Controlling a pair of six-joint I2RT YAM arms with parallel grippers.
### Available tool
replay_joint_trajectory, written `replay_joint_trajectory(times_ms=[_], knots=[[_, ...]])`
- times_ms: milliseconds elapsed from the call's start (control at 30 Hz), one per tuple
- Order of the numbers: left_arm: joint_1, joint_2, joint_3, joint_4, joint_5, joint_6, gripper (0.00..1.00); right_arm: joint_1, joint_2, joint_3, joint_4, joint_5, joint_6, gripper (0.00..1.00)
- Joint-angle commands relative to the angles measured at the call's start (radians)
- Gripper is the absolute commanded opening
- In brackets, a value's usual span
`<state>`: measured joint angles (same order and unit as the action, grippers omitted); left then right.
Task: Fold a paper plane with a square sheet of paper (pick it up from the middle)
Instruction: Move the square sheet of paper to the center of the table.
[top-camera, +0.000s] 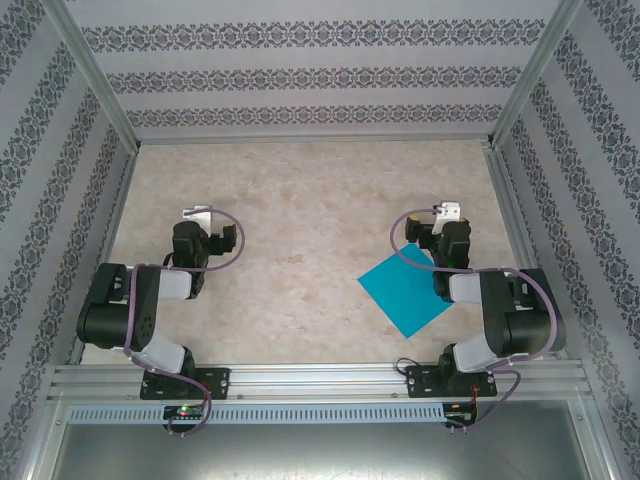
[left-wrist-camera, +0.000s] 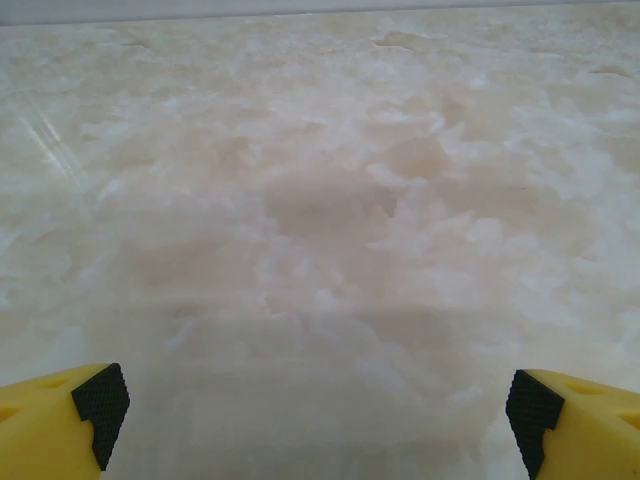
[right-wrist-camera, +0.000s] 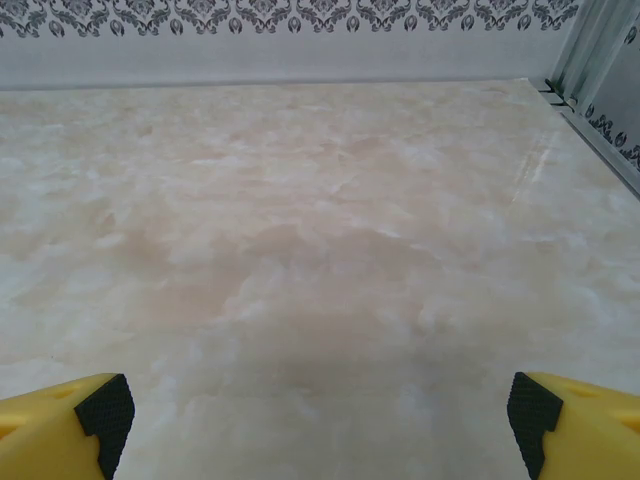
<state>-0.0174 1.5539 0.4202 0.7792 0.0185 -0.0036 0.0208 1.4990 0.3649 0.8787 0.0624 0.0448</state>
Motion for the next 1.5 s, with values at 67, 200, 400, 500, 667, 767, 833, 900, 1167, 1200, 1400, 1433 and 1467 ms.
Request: replay_joint_trajectory(times_ms=[67,200,400,500,667,767,833,900,1167,1200,1400,1433,1467], knots=[[0.018,0.008,-0.005,0.046,0.004,0.001,1.00,-0.001,0.006,0.023,-0.003,-0.025,-0.019,0.98],[0.019,0.008,-0.005,0.046,0.005,0.001,1.00,-0.005,0.007,0.029,-0.009,-0.035,-0.017,0.98],[0.019,0.008,-0.003,0.044,0.006,0.000,1.00,-0.014,0.008,0.028,-0.009,-0.052,-0.011,0.98],[0.019,0.008,-0.004,0.045,0.007,0.000,1.00,-0.016,0.006,0.028,-0.008,-0.055,-0.008,0.98],[0.020,-0.034,0.017,-0.015,-0.017,-0.010,1.00,-0.015,-0.027,0.027,-0.022,-0.057,-0.010,0.98],[0.018,-0.119,0.105,-0.254,-0.020,-0.017,1.00,-0.001,-0.136,0.084,-0.233,-0.068,-0.032,0.98],[0.017,-0.181,0.133,-0.344,-0.021,-0.035,1.00,0.005,-0.213,0.125,-0.368,-0.083,-0.020,0.98],[0.017,-0.258,0.138,-0.401,-0.015,-0.076,1.00,0.010,-0.279,0.160,-0.477,-0.143,0.025,0.98],[0.014,-0.414,0.257,-0.820,0.189,-0.260,1.00,0.153,-0.418,0.309,-0.904,-0.170,0.220,0.98],[0.012,-0.422,0.258,-0.843,0.236,-0.287,1.00,0.178,-0.425,0.330,-0.955,-0.149,0.248,0.98],[-0.027,-0.442,0.290,-0.961,0.461,-0.393,1.00,0.344,-0.446,0.447,-1.243,0.026,0.381,0.98],[-0.041,-0.450,0.289,-0.971,0.484,-0.398,1.00,0.373,-0.449,0.464,-1.294,0.055,0.405,0.98],[-0.054,-0.459,0.288,-0.985,0.501,-0.397,1.00,0.403,-0.451,0.480,-1.347,0.083,0.435,0.98]])
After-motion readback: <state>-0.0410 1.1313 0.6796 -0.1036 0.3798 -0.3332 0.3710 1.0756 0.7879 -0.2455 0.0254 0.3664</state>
